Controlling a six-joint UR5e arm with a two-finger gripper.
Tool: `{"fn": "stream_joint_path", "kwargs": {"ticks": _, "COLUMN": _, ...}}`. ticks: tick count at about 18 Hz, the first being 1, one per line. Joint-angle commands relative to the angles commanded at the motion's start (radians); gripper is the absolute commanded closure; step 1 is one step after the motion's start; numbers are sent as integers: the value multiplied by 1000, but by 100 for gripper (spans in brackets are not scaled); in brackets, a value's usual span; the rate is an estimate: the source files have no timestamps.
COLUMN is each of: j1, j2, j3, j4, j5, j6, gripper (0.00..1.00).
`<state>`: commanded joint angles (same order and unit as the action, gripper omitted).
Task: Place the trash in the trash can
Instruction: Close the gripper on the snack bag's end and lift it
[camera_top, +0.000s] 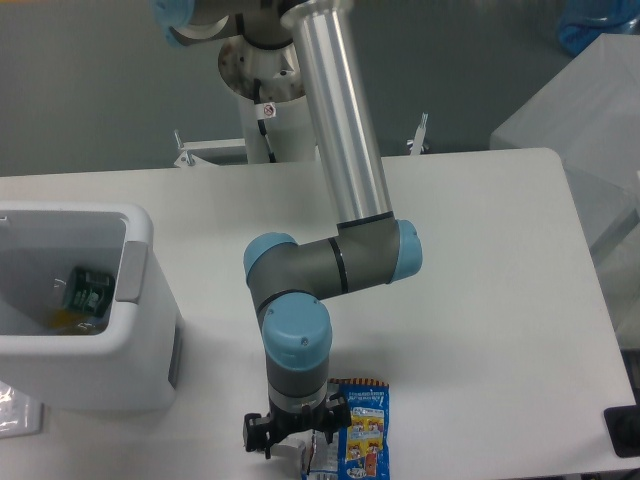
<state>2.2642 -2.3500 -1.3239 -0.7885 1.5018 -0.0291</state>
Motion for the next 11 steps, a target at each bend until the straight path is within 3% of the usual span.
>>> {"fn": "stream_joint_path", "kwargs": {"ticks": 4, "j1": 0, "j2": -5, "j3": 2, "j4": 0, "j5": 14, "j6": -3, "gripper": 4}}
{"fn": "stream_joint_path", "kwargs": {"ticks": 11, "j1": -11, "j2": -9, "j3": 2, "j4": -2, "j5": 25, "j6": -3, "gripper": 29}}
